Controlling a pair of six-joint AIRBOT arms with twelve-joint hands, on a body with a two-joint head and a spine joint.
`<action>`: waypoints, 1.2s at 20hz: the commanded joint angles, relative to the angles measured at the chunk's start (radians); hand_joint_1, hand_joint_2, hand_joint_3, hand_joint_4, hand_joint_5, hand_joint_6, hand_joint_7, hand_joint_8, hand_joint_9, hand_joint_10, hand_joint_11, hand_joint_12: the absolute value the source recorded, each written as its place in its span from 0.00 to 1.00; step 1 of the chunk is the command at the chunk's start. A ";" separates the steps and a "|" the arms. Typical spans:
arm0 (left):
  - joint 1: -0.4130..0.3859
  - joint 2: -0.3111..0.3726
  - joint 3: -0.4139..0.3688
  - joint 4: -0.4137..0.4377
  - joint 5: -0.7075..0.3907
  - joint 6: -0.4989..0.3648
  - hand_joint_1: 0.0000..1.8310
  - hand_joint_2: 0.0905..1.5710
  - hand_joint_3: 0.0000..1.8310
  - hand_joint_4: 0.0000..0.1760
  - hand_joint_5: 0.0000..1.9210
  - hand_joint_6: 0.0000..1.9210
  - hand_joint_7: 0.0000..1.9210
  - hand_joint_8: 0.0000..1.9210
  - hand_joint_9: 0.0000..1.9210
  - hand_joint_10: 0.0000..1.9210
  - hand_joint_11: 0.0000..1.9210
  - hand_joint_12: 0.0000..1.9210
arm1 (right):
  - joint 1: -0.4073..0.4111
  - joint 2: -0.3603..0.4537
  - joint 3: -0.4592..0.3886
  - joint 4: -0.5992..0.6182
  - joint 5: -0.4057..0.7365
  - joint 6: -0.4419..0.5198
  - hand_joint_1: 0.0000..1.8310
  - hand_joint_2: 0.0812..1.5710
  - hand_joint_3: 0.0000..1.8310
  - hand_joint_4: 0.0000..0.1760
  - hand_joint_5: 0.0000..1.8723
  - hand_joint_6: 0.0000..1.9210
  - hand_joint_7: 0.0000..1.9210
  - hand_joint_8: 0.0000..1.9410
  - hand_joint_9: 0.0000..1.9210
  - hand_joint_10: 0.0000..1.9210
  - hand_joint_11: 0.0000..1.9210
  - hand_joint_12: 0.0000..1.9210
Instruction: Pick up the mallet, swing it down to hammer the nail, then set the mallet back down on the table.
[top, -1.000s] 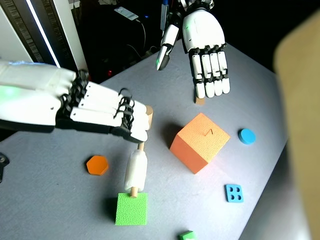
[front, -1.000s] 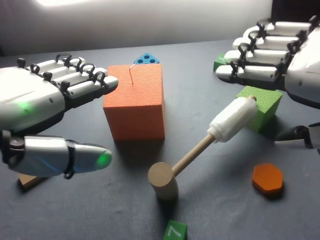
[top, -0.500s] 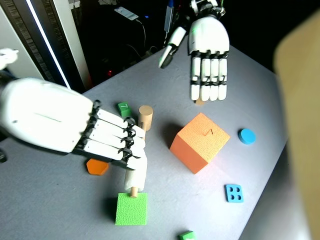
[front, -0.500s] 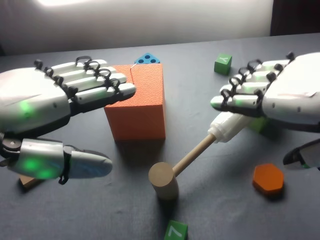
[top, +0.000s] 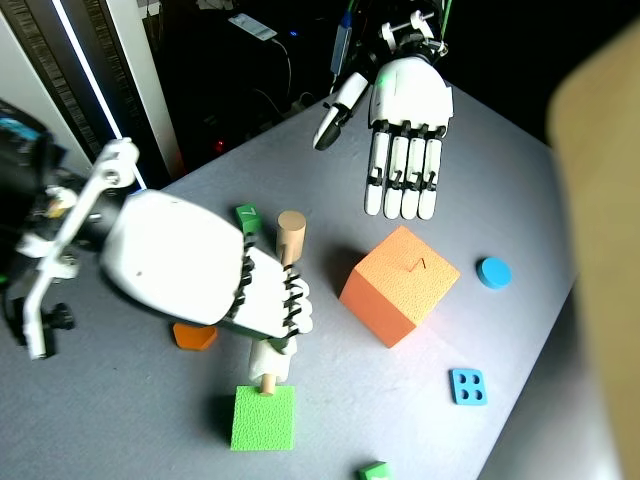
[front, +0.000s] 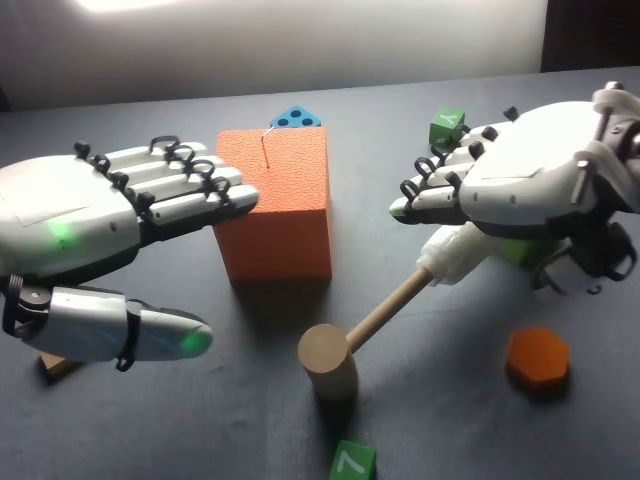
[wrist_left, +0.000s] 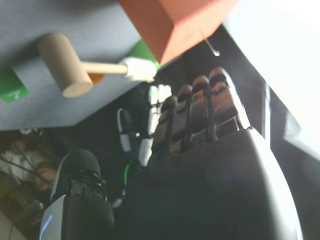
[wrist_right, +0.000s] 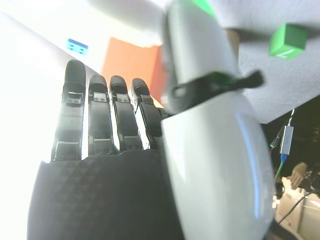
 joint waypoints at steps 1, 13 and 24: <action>-0.008 -0.006 0.006 -0.033 -0.088 -0.002 0.00 0.73 0.00 0.00 0.01 0.00 0.00 0.00 0.00 0.00 0.00 0.00 | 0.002 -0.008 0.017 -0.024 0.062 -0.003 0.69 0.59 0.00 0.00 0.03 0.00 0.02 0.00 0.02 0.00 0.00 0.21; -0.037 -0.085 0.098 -0.033 -0.058 0.021 0.00 0.74 0.00 0.00 0.01 0.00 0.00 0.00 0.00 0.00 0.00 0.00 | -0.049 -0.152 0.178 -0.025 0.075 0.037 0.69 0.61 0.01 0.00 0.00 0.00 0.00 0.00 0.00 0.00 0.00 0.00; -0.031 -0.098 0.115 -0.033 -0.053 0.037 0.00 0.73 0.00 0.00 0.03 0.00 0.02 0.00 0.02 0.00 0.01 0.00 | -0.107 -0.227 0.246 -0.024 0.084 0.072 0.69 0.61 0.00 0.00 0.00 0.00 0.00 0.00 0.00 0.00 0.01 0.02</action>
